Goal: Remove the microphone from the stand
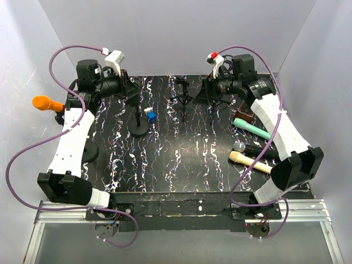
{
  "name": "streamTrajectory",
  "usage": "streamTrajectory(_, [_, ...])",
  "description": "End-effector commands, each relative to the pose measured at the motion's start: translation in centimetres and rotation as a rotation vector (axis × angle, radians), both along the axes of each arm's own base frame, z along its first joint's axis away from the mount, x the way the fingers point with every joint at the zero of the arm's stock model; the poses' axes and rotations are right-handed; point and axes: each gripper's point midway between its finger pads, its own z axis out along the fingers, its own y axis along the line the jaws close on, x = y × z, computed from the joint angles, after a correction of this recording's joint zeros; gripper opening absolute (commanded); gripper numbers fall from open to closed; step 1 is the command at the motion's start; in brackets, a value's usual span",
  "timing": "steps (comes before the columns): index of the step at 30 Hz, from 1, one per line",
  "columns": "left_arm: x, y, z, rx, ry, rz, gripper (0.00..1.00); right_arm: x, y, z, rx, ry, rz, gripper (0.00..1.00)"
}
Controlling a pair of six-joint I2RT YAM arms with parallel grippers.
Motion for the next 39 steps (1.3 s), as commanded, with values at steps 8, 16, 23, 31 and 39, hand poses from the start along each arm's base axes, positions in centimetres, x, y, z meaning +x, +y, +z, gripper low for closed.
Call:
streamTrajectory(8, [-6.6, -4.2, 4.7, -0.188, -0.003, -0.383, 0.00, -1.3, 3.1, 4.5, 0.122, -0.049, 0.117, 0.65])
streamTrajectory(16, [-8.0, -5.5, 4.6, -0.254, 0.032, -0.527, 0.00, -6.0, 6.3, 4.4, 0.125, -0.109, 0.385, 0.67])
streamTrajectory(23, [-9.4, -7.3, 4.2, -0.233, -0.029, -0.635, 0.00, -8.8, 9.1, 1.6, 0.116, -0.049, 0.548, 0.70])
streamTrajectory(31, [-10.2, -7.7, 3.5, -0.228, -0.036, -0.665, 0.00, -6.8, 11.4, -1.0, 0.113, 0.021, 0.497, 0.70])
streamTrajectory(39, [-10.2, -7.9, 3.6, -0.222, -0.075, -0.703, 0.00, -6.5, 12.2, -1.3, 0.161, -0.025, 0.548, 0.70])
